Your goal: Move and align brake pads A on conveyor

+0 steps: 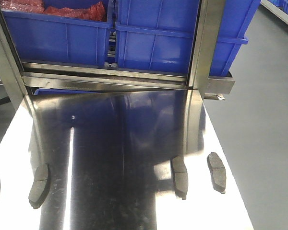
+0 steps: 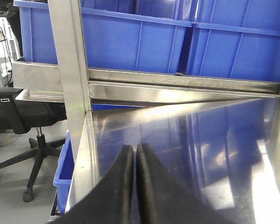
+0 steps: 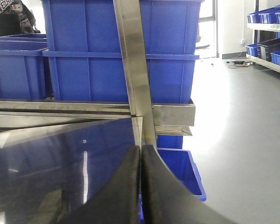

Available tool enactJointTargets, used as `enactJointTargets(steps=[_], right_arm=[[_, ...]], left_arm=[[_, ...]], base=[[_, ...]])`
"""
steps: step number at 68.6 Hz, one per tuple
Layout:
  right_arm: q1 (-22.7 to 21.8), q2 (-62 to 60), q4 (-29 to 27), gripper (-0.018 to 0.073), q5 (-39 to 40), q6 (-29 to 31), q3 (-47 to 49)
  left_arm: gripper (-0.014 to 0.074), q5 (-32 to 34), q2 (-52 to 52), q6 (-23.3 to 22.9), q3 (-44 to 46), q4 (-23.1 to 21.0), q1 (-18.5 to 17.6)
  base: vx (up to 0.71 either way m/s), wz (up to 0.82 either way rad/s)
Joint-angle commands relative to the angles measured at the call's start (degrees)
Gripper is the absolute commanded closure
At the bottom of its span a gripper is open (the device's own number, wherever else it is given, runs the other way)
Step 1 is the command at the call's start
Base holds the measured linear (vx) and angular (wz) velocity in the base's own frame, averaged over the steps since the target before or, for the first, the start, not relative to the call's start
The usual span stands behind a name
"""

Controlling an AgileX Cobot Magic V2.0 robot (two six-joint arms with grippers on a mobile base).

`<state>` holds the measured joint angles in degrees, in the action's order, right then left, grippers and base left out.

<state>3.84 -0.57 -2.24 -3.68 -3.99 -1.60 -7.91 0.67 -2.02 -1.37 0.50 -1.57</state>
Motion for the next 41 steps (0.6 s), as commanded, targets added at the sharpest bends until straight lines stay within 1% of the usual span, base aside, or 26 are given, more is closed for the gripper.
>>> enactJointTargets(steps=[1, 41], right_arm=[[0.14, -0.93, 0.12, 0.0564, 4.40, 0.20, -1.16], [0.14, -0.93, 0.12, 0.0564, 4.40, 0.20, -1.16]], left_arm=[[0.0603, 4.35, 0.78, -0.09, 0.49, -0.50, -0.18], [0.0603, 4.73, 0.78, -0.09, 0.49, -0.17, -0.18]], base=[[0.00, 0.00], [0.00, 0.00]])
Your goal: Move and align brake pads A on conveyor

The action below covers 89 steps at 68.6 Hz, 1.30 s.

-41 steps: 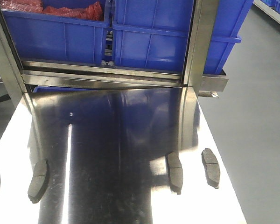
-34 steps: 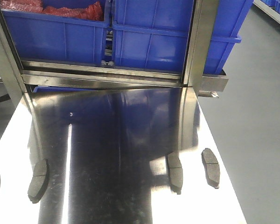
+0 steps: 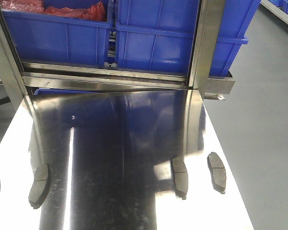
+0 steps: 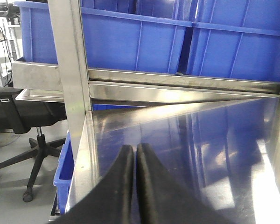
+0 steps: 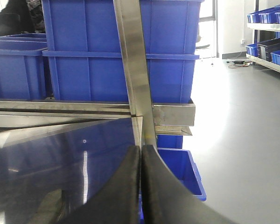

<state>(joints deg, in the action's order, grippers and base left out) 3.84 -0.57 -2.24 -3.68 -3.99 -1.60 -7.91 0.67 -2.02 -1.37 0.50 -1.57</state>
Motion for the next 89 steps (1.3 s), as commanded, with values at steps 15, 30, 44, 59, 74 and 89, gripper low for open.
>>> enactJointTargets(steps=[15, 30, 44, 59, 74, 89], right_arm=[[0.14, -0.93, 0.12, 0.0564, 4.40, 0.20, -1.16], [0.14, -0.93, 0.12, 0.0564, 4.40, 0.20, -1.16], [0.14, -0.93, 0.12, 0.0564, 4.40, 0.20, -1.16], [0.14, -0.93, 0.12, 0.0564, 4.40, 0.20, -1.16], [0.14, -0.93, 0.12, 0.0564, 4.40, 0.20, -1.16], [0.14, -0.93, 0.12, 0.0564, 4.40, 0.20, -1.16]], left_arm=[[0.0603, 6.81, 0.78, -0.09, 0.53, -0.02, -0.18], [0.0603, 5.04, -0.50, -0.09, 5.16, 0.09, -0.18], [0.0603, -10.65, -15.48, -0.14, 19.69, 1.77, -0.18], [0.0600, -13.66, -27.56, -0.14, 27.09, 1.04, -0.18], [0.0438, -13.44, -28.44, -0.14, 27.15, 1.04, -0.18], [-0.0044, -13.94, -28.44, -0.14, 27.09, 1.10, -0.18]], base=[[0.00, 0.00], [0.00, 0.00], [0.00, 0.00], [0.00, 0.00], [0.00, 0.00], [0.00, 0.00]])
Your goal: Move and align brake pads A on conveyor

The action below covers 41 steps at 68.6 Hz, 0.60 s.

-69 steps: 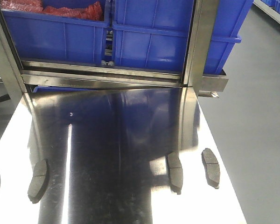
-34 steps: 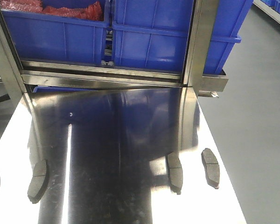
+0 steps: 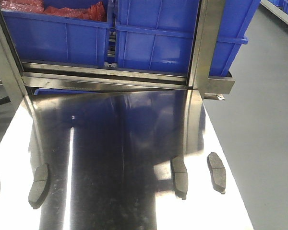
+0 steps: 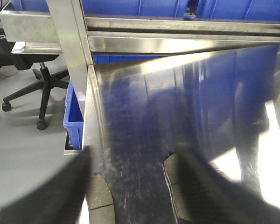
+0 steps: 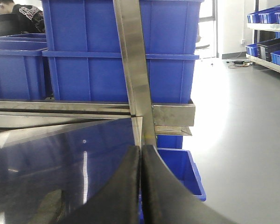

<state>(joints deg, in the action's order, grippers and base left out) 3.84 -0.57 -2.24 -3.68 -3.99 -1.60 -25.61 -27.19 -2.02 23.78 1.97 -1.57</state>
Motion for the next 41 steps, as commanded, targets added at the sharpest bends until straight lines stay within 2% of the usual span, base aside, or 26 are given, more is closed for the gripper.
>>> enactJointTargets(steps=[1, 4, 23, 31, 41], right_arm=[[0.14, -0.93, 0.12, 0.0564, 4.40, 0.20, -1.16], [0.14, -0.93, 0.12, 0.0564, 4.40, 0.20, -1.16], [0.14, -0.93, 0.12, 0.0564, 4.40, 0.20, -1.16], [0.14, -0.93, 0.12, 0.0564, 4.40, 0.20, -1.16], [0.14, -0.93, 0.12, 0.0564, 4.40, 0.20, -1.16]], left_arm=[[-0.0081, 3.76, -0.59, -0.14, 1.93, -0.38, -0.18], [-0.0140, 3.69, -0.59, -0.14, 1.93, -0.38, -0.18], [-0.0090, 3.54, -1.00, -1.56, 1.99, -0.38, -0.18], [-0.0054, 0.96, -5.15, -7.74, 2.51, 0.32, -0.18], [-0.0035, -3.54, -13.59, -15.01, 6.13, 6.15, -0.18]], base=[[0.00, 0.00], [0.00, 0.00], [0.00, 0.00], [0.00, 0.00], [0.00, 0.00]])
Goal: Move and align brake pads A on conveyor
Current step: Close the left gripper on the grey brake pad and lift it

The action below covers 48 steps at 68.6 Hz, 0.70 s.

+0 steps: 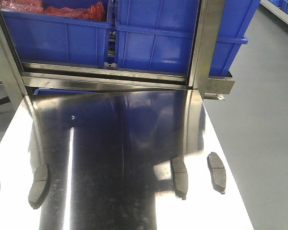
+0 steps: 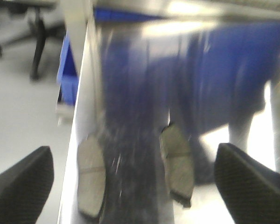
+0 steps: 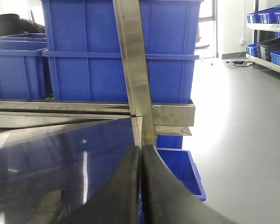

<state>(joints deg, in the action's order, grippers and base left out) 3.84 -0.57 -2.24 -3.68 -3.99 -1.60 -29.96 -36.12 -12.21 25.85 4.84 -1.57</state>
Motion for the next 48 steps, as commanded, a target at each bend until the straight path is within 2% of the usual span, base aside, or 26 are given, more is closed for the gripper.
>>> enactJointTargets(steps=[1, 11, 21, 33, 48], right_arm=[[0.14, -0.93, 0.12, 0.0564, 4.40, 0.20, -1.16], [0.14, -0.93, 0.12, 0.0564, 4.40, 0.20, -1.16], [0.14, -0.93, 0.12, 0.0564, 4.40, 0.20, -1.16], [0.14, -0.93, 0.12, 0.0564, 4.40, 0.20, -1.16], [0.14, -0.93, 0.12, 0.0564, 4.40, 0.20, -1.16]], left_arm=[[-0.0035, 0.35, -5.98, -5.47, 4.63, 3.86, -0.18], [-0.0034, -2.97, -15.63, -10.20, 10.08, 9.79, -0.18], [-0.0032, -4.14, -24.56, -12.57, 13.08, 12.29, 0.53], [-0.0022, -3.58, -31.45, -12.01, 14.03, 9.97, 5.98], [0.0021, -2.05, -36.07, -3.01, 14.09, 1.99, 7.18]], base=[[0.00, 0.00], [0.00, 0.00], [0.00, 0.00], [0.00, 0.00], [0.00, 0.00]])
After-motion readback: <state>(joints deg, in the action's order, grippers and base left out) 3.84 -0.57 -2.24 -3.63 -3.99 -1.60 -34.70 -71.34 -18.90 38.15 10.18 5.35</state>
